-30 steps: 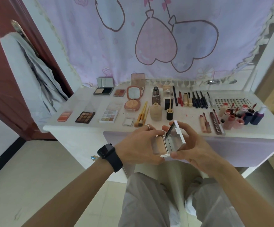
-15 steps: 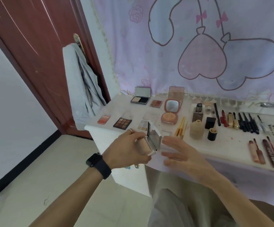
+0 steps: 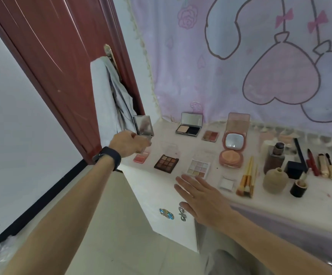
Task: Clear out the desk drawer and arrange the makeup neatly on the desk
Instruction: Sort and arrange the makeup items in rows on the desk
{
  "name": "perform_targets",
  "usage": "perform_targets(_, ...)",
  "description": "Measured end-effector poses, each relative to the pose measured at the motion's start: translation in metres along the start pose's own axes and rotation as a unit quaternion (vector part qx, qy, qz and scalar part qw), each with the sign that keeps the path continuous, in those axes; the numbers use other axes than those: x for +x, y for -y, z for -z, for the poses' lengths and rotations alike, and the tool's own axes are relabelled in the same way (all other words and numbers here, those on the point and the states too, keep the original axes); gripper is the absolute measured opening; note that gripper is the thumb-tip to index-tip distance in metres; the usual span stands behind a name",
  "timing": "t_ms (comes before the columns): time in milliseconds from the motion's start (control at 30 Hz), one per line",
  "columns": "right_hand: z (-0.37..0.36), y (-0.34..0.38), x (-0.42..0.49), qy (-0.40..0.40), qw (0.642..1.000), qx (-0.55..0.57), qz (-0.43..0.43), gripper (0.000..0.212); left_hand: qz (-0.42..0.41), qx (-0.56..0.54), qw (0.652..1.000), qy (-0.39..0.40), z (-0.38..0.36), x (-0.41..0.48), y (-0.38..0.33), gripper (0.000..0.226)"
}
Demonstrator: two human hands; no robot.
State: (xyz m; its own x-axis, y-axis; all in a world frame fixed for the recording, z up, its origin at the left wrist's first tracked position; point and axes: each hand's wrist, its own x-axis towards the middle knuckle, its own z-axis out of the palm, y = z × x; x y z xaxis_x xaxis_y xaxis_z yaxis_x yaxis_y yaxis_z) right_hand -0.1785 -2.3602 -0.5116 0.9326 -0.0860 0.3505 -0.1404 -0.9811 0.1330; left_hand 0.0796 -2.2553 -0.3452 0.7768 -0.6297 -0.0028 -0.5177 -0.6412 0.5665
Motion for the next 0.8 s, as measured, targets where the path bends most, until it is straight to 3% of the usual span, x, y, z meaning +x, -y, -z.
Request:
perform_targets(367, -0.035, -0.017, 0.024, -0.092, 0.994, -0.054, 0.030, 0.048, 0.014, 0.046, 0.999, 0.018, -0.026, 0.120, -0.011, 0.053)
perform_targets(800, -0.029, -0.012, 0.025, -0.101, 0.993, -0.027, 0.058, 0.047, 0.043, 0.139, 0.984, 0.099, -0.099, 0.185, -0.025, 0.051)
